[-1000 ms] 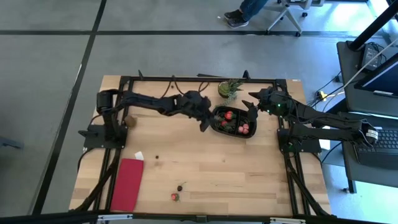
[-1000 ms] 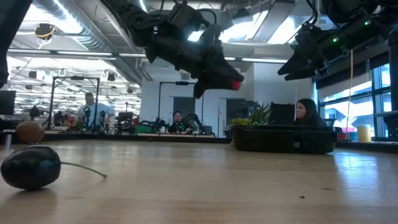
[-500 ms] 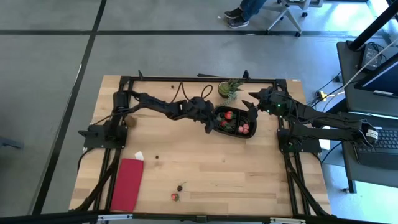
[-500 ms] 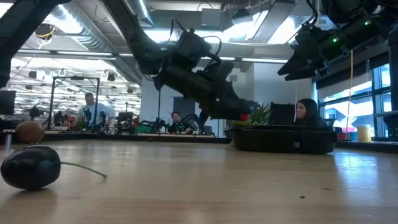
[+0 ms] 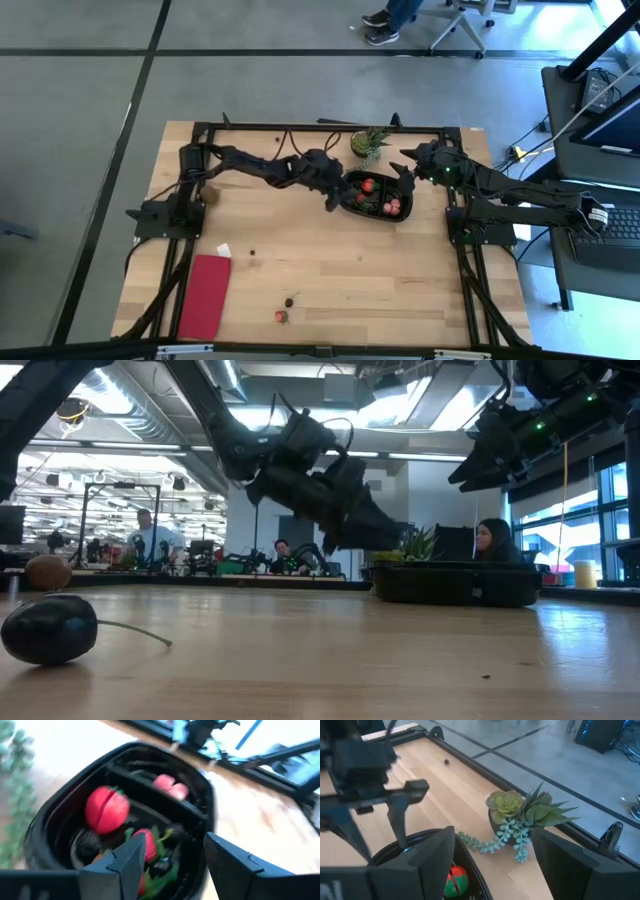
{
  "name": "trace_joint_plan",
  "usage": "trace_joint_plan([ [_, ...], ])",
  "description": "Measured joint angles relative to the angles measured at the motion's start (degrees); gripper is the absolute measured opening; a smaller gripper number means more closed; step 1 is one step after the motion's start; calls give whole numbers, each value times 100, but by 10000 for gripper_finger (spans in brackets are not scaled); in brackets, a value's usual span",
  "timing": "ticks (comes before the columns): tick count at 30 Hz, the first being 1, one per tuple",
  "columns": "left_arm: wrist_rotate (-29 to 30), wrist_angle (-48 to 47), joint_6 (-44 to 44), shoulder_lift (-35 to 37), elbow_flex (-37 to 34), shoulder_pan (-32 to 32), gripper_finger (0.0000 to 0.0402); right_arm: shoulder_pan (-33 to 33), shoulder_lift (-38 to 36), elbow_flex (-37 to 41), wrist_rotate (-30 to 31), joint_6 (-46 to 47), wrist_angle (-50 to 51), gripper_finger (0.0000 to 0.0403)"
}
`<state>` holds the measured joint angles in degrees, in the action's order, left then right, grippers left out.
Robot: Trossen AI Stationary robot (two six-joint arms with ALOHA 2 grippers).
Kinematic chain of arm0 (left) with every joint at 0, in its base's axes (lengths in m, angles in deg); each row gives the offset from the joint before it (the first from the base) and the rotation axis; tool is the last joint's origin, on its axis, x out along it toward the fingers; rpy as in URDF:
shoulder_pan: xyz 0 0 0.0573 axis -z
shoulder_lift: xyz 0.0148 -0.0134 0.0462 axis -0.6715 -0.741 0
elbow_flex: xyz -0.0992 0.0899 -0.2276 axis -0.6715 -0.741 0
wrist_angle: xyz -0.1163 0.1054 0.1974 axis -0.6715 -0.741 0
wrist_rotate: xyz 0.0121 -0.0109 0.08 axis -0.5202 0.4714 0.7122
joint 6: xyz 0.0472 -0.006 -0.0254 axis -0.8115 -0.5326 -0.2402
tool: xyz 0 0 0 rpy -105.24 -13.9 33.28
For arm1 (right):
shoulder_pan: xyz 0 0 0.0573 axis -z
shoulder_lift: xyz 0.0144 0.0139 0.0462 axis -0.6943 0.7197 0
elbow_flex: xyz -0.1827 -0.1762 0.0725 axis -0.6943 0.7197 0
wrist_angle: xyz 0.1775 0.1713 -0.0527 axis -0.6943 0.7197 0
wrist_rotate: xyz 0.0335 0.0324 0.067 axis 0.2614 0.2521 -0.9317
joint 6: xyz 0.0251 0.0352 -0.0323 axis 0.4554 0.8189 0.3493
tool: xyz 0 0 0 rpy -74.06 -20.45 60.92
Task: Pick and placing Produce into tupperware
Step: Put the blueberry into the of the black bin
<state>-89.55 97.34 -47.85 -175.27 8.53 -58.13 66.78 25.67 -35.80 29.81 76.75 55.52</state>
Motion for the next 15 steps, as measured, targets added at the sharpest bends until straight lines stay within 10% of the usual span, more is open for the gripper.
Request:
trace_joint_plan([
  [10, -192, -2442, -1315, 1556, 4, -11, 213, -1, 0, 0, 0, 4, 86, 268],
  [15, 1161, -4459, -1451, 2642, 4, 277, 210, 0, 0, 0, 0, 3, 87, 268],
])
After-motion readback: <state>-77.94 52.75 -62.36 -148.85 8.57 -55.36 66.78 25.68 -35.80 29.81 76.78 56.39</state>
